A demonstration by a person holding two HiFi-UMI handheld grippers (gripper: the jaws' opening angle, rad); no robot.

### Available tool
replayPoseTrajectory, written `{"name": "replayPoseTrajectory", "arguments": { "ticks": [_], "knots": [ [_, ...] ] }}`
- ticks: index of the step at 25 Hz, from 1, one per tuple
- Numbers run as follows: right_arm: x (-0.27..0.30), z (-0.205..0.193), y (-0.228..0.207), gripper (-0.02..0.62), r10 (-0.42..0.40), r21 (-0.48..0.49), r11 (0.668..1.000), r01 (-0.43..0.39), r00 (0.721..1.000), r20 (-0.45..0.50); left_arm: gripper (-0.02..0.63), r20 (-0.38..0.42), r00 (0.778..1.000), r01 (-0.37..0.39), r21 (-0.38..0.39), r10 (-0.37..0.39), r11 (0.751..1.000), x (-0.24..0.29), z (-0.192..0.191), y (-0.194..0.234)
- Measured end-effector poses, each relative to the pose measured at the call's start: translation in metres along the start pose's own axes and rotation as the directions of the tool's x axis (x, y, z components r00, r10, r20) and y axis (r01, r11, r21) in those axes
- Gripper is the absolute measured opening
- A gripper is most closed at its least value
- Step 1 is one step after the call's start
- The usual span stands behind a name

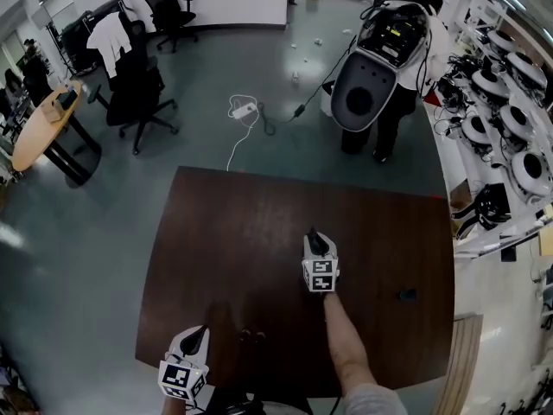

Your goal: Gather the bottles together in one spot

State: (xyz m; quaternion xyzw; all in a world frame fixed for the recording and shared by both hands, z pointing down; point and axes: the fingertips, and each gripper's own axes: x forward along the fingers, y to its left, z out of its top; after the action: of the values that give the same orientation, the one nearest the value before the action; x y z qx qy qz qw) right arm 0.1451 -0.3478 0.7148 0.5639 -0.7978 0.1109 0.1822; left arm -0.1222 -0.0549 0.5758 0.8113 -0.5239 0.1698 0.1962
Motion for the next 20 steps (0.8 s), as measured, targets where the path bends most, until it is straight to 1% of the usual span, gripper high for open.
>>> {"name": "replayPoseTrajectory", "arguments": {
  "ticks": [9, 13, 20],
  "knots": [
    [-0.06, -0.001, 0.002, 0.095, -0.061, 0.035, 0.998, 0.061, 0.998, 0.01, 0.002, 0.043, 0.998, 0.05, 0.007, -0.05, 0.999, -0.008, 0.004, -0.001],
    [-0.096, -0.013, 0.01, 0.095, -0.083, 0.055, 0.995, 0.083, 0.997, -0.005, 0.002, 0.052, 0.995, 0.083, 0.019, -0.084, 0.996, -0.013, 0.003, -0.002],
    [-0.148, -0.026, 0.029, 0.094, -0.106, 0.062, 0.992, 0.106, 0.994, -0.007, 0.002, 0.075, 0.988, 0.131, 0.039, -0.134, 0.991, -0.019, 0.003, -0.003]
  ]
}}
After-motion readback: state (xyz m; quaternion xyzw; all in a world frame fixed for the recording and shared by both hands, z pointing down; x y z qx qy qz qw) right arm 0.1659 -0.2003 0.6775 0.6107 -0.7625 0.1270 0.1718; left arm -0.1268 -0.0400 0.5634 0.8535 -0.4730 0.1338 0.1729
